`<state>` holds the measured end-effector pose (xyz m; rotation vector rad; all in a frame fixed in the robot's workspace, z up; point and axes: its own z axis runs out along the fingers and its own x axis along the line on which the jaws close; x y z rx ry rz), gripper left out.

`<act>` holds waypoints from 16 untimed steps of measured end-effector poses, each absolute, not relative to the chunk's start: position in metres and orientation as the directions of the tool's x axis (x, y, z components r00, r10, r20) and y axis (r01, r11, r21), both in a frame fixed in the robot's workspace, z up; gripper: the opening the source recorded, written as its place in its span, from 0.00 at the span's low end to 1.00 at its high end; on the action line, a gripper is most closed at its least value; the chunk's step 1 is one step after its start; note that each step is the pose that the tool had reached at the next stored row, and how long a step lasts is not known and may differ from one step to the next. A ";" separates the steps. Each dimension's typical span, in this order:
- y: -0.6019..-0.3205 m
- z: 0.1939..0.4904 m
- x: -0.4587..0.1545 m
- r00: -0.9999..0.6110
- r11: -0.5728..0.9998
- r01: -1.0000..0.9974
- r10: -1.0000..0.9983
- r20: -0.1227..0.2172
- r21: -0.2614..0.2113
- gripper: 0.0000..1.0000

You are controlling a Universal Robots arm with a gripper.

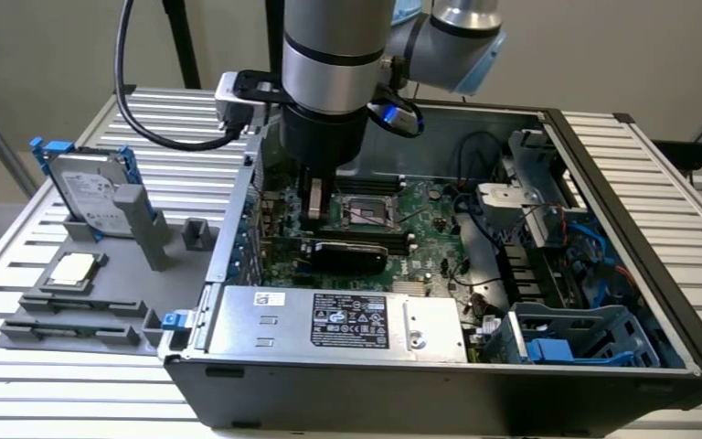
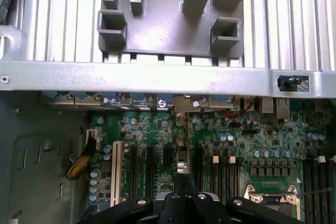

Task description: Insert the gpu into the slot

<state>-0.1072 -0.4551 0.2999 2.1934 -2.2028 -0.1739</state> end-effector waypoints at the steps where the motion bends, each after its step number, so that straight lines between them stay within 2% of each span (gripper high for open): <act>1: -0.455 0.300 -0.108 -0.006 0.000 -0.994 -0.998 -0.059 0.106 0.11; 10: -0.455 0.300 -0.117 0.001 -0.010 -0.983 -0.999 -0.052 0.182 0.11; 16: -0.455 0.300 -0.124 0.003 -0.008 -0.978 -1.000 -0.025 0.206 0.11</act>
